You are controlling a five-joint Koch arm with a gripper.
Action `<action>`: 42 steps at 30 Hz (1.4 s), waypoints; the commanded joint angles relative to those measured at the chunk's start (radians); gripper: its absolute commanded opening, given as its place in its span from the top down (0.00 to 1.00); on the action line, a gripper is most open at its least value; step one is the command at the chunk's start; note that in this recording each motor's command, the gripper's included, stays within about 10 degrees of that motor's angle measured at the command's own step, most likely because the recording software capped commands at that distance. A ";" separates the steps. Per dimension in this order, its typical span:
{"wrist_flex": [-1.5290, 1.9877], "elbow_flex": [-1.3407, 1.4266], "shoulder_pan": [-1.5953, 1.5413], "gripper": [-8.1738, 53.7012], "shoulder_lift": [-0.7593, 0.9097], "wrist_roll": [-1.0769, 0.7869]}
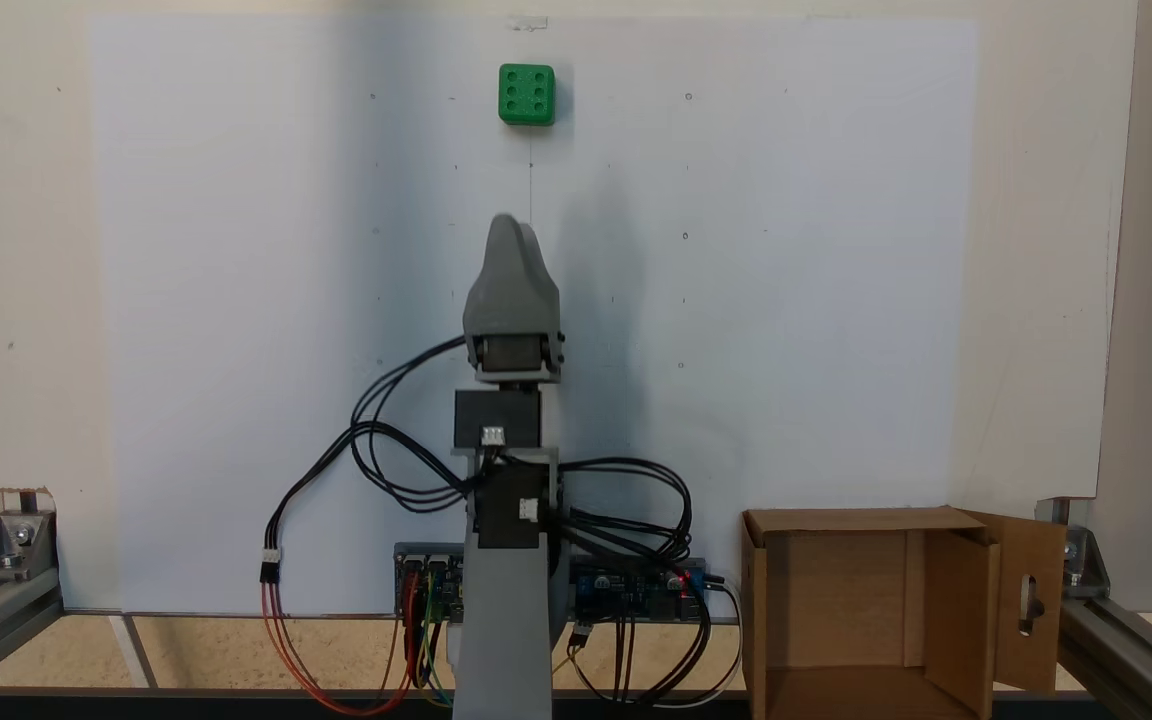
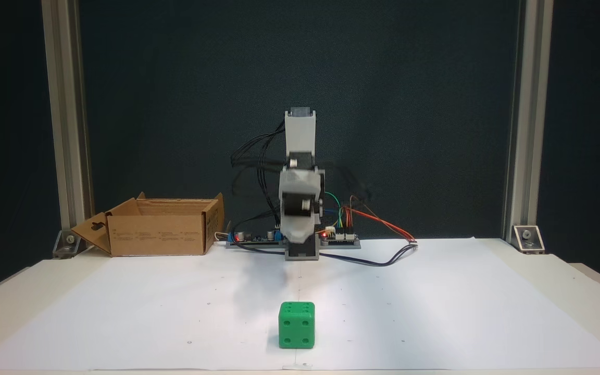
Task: Grasp a green dice and put it in the bin.
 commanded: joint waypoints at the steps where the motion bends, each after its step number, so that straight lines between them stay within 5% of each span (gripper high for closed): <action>1: 0.161 -0.147 -0.003 0.17 0.110 -0.052; 17: 1.256 -0.729 -0.026 0.17 0.089 0.115; 26: 1.684 -1.142 -0.029 0.17 -0.281 0.137; 42: 1.899 -1.681 -0.014 0.17 -0.792 0.137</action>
